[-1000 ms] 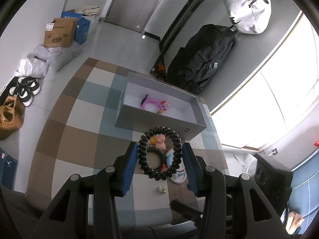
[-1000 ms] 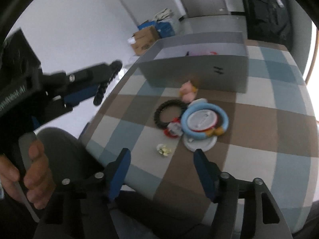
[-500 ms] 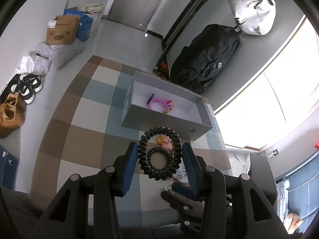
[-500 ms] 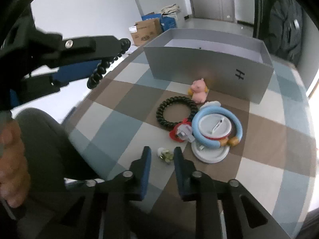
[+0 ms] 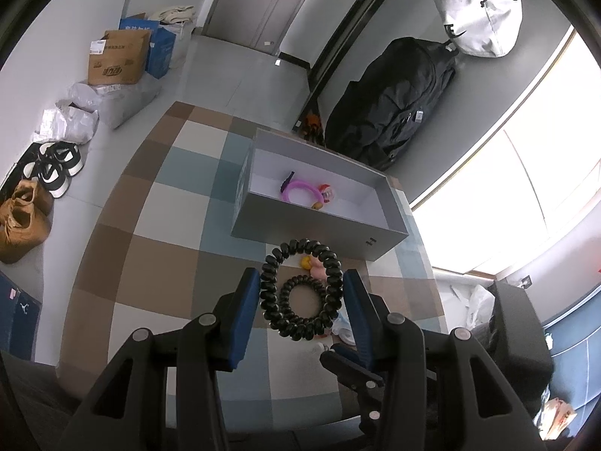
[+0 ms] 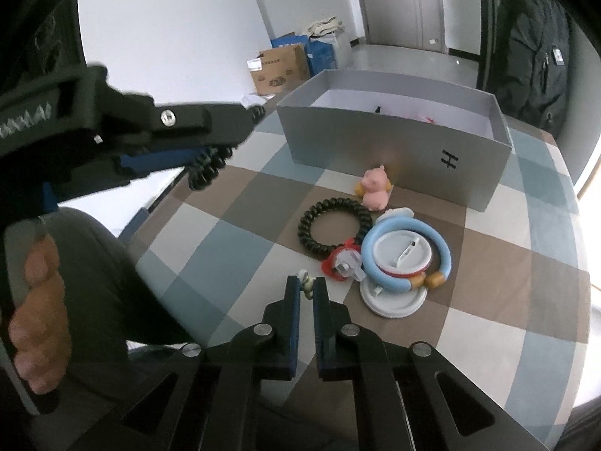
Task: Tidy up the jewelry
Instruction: 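Carry the black bracelet over the grey box with the left tool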
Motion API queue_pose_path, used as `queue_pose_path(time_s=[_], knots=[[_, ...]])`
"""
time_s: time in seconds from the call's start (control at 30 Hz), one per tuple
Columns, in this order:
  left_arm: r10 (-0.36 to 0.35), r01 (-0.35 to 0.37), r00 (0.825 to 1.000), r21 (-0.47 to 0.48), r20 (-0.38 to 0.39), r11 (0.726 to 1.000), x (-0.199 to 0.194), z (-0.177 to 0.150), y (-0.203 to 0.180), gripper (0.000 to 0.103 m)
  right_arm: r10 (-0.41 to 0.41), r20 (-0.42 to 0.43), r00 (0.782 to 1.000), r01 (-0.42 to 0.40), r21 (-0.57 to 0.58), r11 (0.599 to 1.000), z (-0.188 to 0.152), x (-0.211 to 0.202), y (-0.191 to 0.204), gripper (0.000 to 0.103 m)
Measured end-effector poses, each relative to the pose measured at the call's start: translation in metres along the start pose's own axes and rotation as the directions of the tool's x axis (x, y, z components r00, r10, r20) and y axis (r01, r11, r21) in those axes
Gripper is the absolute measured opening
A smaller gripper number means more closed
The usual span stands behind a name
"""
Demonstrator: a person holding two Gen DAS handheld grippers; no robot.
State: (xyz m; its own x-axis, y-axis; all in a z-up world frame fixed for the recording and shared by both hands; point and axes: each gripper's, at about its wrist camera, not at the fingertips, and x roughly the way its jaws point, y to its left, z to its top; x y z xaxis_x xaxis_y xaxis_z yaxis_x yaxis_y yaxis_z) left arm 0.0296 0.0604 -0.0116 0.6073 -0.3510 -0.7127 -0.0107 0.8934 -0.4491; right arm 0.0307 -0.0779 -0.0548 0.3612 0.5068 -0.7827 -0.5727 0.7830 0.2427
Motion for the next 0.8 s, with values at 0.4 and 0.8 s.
queue_pose_path(time_s=[0.4,0.8], knots=[[0.043,-0.043,0.999,0.018,-0.009,0.999,0.005,0.005,-0.004,0.040,0.074,0.137,0.988,-0.087,0.093,0.992,0.026,-0.037,-0.023,0.006],[0.065,-0.064,0.998,0.079,-0.004,0.995,0.020,0.044,-0.027,0.040,0.063,0.238,0.969,-0.096,0.130,0.987,0.083,-0.067,-0.068,0.006]])
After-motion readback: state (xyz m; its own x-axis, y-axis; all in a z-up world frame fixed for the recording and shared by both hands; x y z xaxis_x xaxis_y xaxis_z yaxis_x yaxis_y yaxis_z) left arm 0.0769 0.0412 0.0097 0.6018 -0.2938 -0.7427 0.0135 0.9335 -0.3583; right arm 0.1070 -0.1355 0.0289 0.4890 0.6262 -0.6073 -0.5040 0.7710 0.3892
